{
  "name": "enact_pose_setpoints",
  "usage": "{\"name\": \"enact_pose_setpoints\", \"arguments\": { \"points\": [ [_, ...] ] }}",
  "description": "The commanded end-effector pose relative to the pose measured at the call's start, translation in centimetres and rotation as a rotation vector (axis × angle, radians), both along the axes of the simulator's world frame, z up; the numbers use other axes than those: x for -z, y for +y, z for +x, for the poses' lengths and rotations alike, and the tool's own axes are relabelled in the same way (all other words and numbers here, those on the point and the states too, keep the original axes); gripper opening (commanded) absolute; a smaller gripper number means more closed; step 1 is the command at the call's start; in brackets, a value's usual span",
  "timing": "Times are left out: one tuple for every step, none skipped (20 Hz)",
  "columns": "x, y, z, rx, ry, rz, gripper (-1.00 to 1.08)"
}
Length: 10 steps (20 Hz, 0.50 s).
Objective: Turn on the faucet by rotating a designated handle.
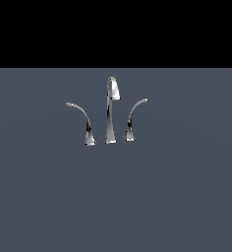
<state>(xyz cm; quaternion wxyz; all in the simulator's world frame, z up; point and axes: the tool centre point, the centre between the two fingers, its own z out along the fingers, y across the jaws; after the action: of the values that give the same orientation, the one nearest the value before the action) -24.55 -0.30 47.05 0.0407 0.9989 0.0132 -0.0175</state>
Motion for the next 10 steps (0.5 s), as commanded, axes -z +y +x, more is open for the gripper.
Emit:
{"name": "enact_pose_setpoints", "arguments": {
  "points": [
    [0.0, 0.0, 0.3, 0.010, -0.001, 0.000, -1.00],
    [0.1, 0.0, 0.5, 0.016, -0.001, -0.001, -1.00],
    [0.1, -0.1, 0.8, 0.024, -0.002, -0.001, -1.00],
    [0.1, -0.1, 1.1, 0.034, -0.003, -0.001, -1.00],
    [0.1, -0.1, 1.4, 0.044, -0.004, -0.001, -1.00],
    [0.2, -0.1, 1.8, 0.057, -0.005, -0.001, -1.00],
    [0.2, -0.2, 2.2, 0.070, -0.007, -0.001, -1.00],
    [0.3, -0.2, 2.7, 0.085, -0.008, -0.001, -1.00],
    [0.4, -0.2, 3.2, 0.101, -0.010, -0.002, -1.00],
    [0.5, -0.3, 3.7, 0.118, -0.011, -0.002, -1.00]
  ]
}}
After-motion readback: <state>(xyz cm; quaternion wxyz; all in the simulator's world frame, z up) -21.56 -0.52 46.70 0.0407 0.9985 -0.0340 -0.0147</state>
